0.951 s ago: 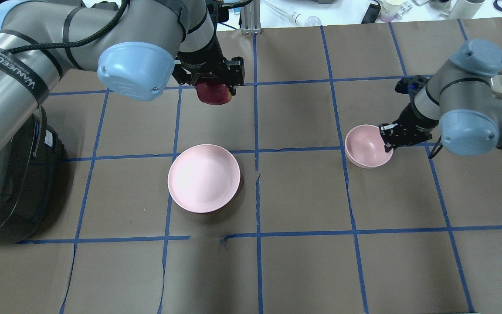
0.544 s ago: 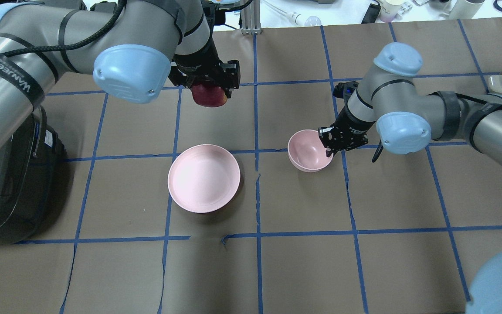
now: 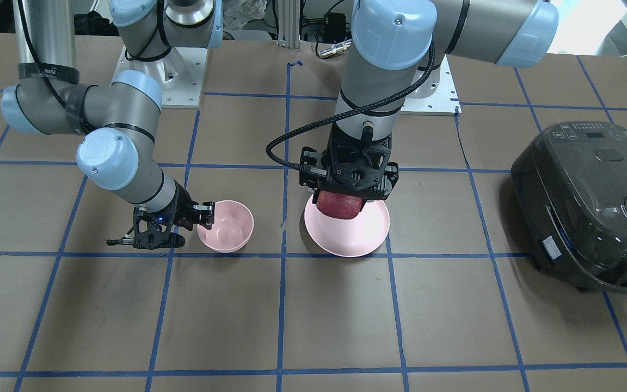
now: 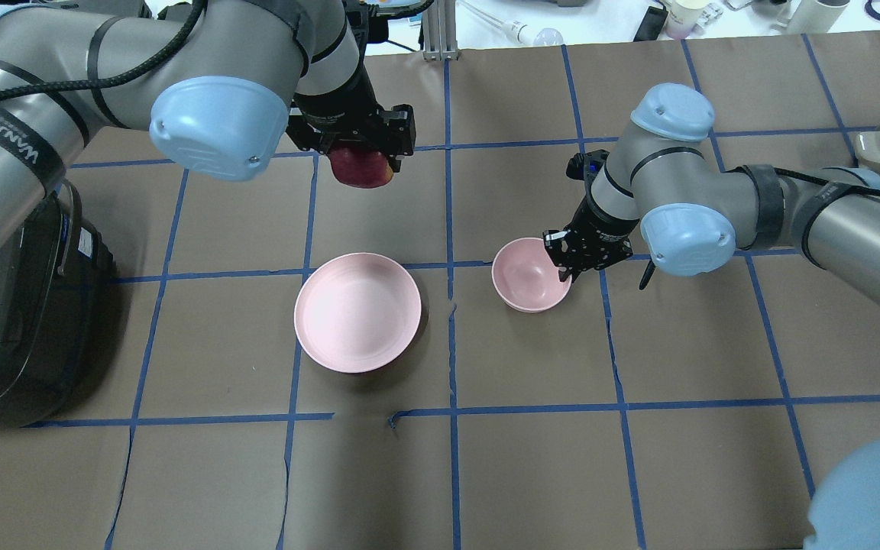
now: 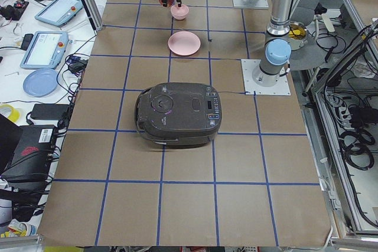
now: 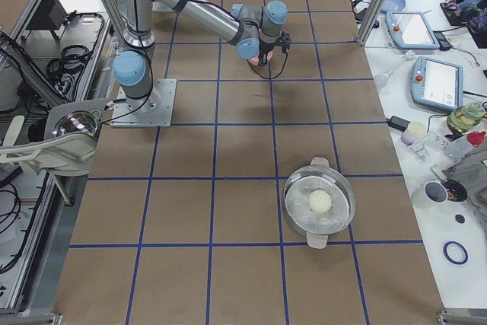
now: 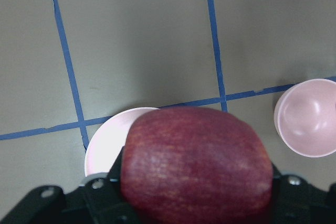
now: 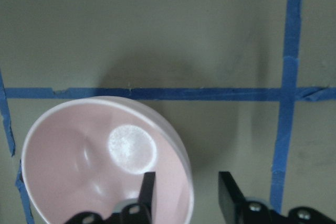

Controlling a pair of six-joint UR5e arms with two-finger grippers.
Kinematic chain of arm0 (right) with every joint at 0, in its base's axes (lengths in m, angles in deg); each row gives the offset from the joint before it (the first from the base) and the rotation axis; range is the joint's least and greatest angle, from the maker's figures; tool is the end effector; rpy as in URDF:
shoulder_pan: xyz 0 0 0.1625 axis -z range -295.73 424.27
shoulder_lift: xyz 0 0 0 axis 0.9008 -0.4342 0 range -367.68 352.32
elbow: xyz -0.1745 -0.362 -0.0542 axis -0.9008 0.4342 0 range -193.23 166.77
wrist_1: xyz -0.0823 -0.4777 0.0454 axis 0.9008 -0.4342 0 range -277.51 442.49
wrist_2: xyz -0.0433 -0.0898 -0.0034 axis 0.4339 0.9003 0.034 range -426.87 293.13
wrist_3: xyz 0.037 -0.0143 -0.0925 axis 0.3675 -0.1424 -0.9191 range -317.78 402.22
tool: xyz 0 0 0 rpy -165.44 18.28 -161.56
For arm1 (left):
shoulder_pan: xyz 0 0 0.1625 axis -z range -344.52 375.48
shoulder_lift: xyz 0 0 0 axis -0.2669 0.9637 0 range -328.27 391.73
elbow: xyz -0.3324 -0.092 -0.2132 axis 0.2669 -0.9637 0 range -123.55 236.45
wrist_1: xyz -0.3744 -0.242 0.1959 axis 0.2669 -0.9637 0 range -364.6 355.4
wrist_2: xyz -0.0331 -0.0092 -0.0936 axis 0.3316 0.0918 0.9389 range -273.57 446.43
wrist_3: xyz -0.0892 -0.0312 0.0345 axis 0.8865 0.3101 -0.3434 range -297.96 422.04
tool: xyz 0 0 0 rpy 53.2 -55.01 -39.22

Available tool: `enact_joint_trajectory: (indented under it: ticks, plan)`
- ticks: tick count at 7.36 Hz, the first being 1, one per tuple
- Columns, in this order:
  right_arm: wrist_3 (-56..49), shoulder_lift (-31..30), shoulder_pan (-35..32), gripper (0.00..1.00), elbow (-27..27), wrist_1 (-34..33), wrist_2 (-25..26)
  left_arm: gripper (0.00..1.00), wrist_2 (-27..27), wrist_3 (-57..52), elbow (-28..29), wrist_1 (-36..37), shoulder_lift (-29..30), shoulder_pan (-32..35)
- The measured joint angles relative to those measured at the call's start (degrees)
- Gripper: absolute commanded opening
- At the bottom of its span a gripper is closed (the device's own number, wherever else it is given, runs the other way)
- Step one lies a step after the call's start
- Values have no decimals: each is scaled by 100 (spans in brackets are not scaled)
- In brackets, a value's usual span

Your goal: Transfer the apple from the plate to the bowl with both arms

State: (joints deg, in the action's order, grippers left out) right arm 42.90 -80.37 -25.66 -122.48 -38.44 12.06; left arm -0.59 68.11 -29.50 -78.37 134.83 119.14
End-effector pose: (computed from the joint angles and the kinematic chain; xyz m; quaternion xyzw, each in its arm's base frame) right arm 0.1518 -0.5866 0.1627 0.0113 0.9941 0.0493 0.0961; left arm -0.2919 -0.6144 0.3964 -0.0676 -0.9954 0.0571 0.0363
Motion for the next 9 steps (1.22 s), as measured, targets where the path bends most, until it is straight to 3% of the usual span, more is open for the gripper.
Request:
enact_joint_trajectory:
  ticks: [1,3,6,9]
  plan:
    - [-41,-110,99,100,173,126,253,0,72,179,1,1,41,16]
    - [-83,-431,319,100,815,1009,792,0,403,1053,7,115,251,135]
    - [-61,-1172,352,100,1983,2857,1395,0,658,2829,-122,1292,854,787]
    - [-69,-1571,296,100,2214,3170,1549,0,323,3533,-150,1991,1355,1424]
